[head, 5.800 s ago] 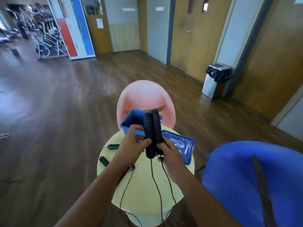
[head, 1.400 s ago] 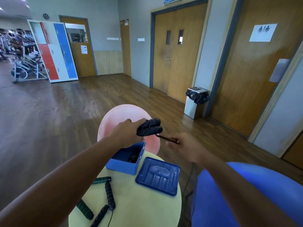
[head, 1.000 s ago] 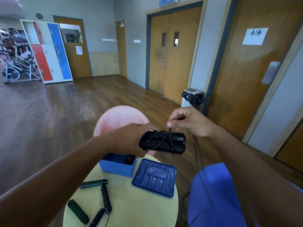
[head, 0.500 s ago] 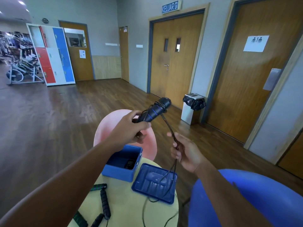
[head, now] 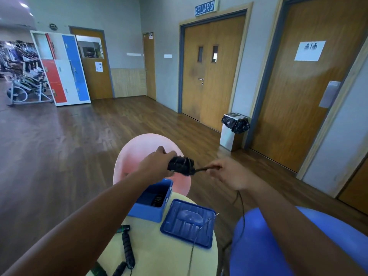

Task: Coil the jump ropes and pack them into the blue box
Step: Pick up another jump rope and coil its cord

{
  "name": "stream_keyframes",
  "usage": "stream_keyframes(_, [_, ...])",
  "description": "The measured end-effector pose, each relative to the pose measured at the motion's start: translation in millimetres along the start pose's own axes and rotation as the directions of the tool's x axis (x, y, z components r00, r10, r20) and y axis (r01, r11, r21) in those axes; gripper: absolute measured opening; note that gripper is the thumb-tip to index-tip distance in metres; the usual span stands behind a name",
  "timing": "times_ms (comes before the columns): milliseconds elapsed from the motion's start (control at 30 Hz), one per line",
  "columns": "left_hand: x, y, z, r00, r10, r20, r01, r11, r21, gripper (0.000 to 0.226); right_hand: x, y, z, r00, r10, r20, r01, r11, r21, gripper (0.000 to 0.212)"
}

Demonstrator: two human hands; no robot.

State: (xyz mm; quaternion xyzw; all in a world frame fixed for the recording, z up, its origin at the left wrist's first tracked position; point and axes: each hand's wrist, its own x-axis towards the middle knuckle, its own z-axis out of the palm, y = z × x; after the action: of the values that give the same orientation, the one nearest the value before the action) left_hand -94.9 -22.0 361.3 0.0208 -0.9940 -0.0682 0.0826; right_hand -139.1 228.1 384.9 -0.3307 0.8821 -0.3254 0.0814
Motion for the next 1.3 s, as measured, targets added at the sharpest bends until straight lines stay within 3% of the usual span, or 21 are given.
stream_keyframes(67, [-6,2,0,0.986,0.137,0.094,-0.128,0.988,-0.090,0.056,5,-6,-6,0.997,-0.069,-0.037,0.067,0.996,-0.052,0.017])
stream_keyframes(167, [-20,11,-11,0.943,0.283,0.177,-0.209,0.914,-0.347,0.057,14,-7,-14,0.983,-0.135,-0.122,0.142,0.989,0.050,0.013])
stream_keyframes(300, [-35,17,-34,0.941,0.327,0.086,-0.173,0.685,-0.708,0.042,19,2,-23,0.990,-0.101,-0.103,0.131,0.932,0.339,0.017])
stream_keyframes(400, [-39,15,-45,0.958,0.284,0.035,-0.113,0.486,-0.866,0.031,24,11,-12,1.000,0.005,0.029,-0.020,0.835,0.550,0.017])
stream_keyframes(567, [-31,23,-38,0.998,0.045,-0.033,-0.047,0.360,-0.932,0.022,17,11,37,0.981,0.192,0.023,-0.140,0.623,0.769,0.028])
stream_keyframes(667, [-24,29,-41,0.985,-0.168,-0.040,0.014,0.308,-0.951,0.025,12,9,55,0.978,0.202,0.058,-0.180,0.665,0.724,0.030])
stream_keyframes(733, [-20,28,-41,0.951,-0.294,-0.097,0.023,0.379,-0.925,0.025,12,7,58,0.981,0.180,0.071,-0.186,0.772,0.608,0.028])
stream_keyframes(800, [-17,23,-36,0.921,-0.341,-0.189,0.043,0.570,-0.821,0.027,13,6,59,0.987,0.154,0.055,-0.160,0.845,0.510,0.026])
stream_keyframes(867, [-13,13,-24,0.925,-0.302,-0.230,0.103,0.782,-0.614,0.040,16,3,51,0.993,0.113,0.019,-0.111,0.910,0.398,0.026])
stream_keyframes(933, [-7,4,-8,0.950,-0.245,-0.195,0.152,0.905,-0.397,0.051,20,-2,41,0.999,0.041,-0.006,-0.038,0.969,0.243,0.021])
stream_keyframes(1100, [-9,7,4,0.994,-0.011,-0.104,-0.002,0.992,-0.127,0.052,30,-17,11,0.993,-0.115,-0.040,0.108,0.984,-0.142,0.014])
stream_keyframes(1200, [-15,9,-3,0.984,0.174,0.027,-0.163,0.957,-0.238,0.052,34,-23,-14,0.982,-0.190,-0.014,0.182,0.956,-0.230,0.017])
stream_keyframes(1300, [-24,13,-14,0.952,0.294,0.083,-0.230,0.870,-0.435,0.052,39,-19,-31,0.977,-0.210,0.035,0.212,0.973,-0.089,0.022])
